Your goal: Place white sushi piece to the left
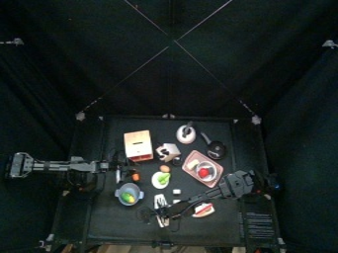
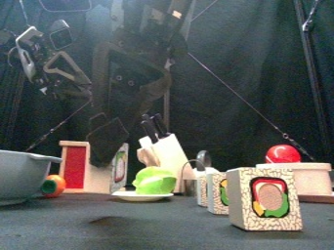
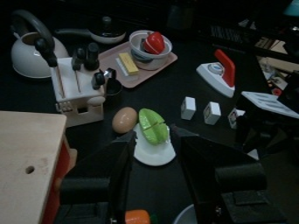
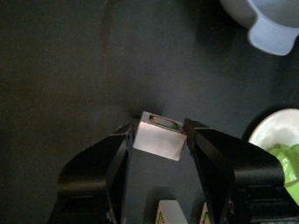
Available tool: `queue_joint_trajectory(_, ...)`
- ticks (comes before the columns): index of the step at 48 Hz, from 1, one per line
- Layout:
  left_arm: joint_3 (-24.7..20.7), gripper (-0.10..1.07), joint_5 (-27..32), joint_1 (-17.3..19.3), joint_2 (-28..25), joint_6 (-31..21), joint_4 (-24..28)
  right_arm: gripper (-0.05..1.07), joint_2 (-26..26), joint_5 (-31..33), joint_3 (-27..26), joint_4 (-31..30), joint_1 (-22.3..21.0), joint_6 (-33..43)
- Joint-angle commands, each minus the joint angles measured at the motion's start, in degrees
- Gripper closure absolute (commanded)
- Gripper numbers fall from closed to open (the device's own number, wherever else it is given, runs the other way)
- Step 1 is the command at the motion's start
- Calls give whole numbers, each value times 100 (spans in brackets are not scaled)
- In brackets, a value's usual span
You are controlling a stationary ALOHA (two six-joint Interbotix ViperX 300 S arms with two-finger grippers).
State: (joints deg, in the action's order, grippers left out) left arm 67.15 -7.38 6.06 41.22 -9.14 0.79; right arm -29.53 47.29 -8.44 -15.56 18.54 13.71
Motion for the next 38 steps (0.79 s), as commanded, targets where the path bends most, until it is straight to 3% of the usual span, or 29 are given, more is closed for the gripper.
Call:
queue_joint_trajectory(1,-70,21,-18,9,-9,9,9,30,88,18,-193,79,-26,-220)
queue_joint_trajectory(31,-53,21,-18,9,-9,9,9,29,-123,167,-492,369,-158,-439)
queue_joint_trajectory(38,-44,21,-18,9,0,18,9,24,-123,167,-527,369,-158,-439)
